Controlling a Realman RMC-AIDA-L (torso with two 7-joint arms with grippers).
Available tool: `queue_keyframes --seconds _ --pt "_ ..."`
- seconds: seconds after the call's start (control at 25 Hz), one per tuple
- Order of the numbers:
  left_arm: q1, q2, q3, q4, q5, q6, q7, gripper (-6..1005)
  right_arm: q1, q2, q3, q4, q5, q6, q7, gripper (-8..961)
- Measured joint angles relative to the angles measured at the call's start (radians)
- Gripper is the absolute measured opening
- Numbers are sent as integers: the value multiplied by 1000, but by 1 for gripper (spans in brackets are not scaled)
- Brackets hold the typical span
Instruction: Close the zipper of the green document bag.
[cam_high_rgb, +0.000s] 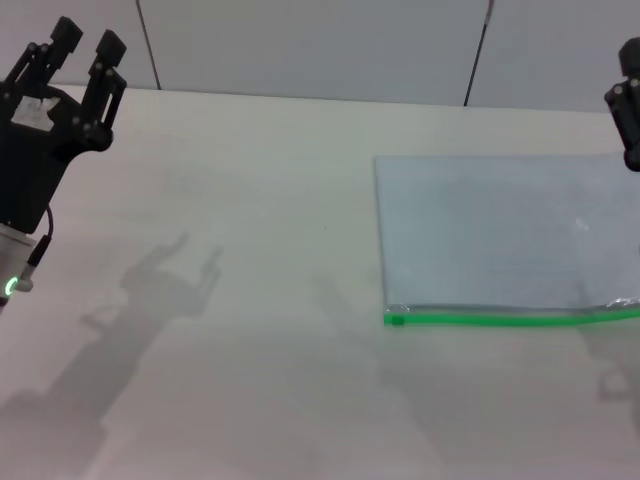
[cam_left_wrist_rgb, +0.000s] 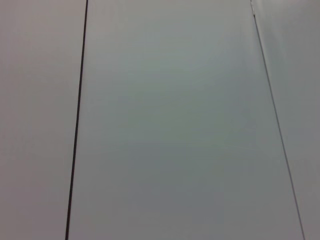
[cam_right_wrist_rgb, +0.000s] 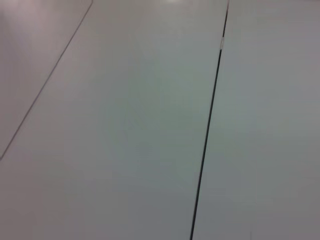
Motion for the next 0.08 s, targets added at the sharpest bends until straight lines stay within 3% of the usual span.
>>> queue_keyframes --seconds 0.08 --pt "0 -1 2 0 0 -2 1 462 0 0 0 1 0 3 -1 804"
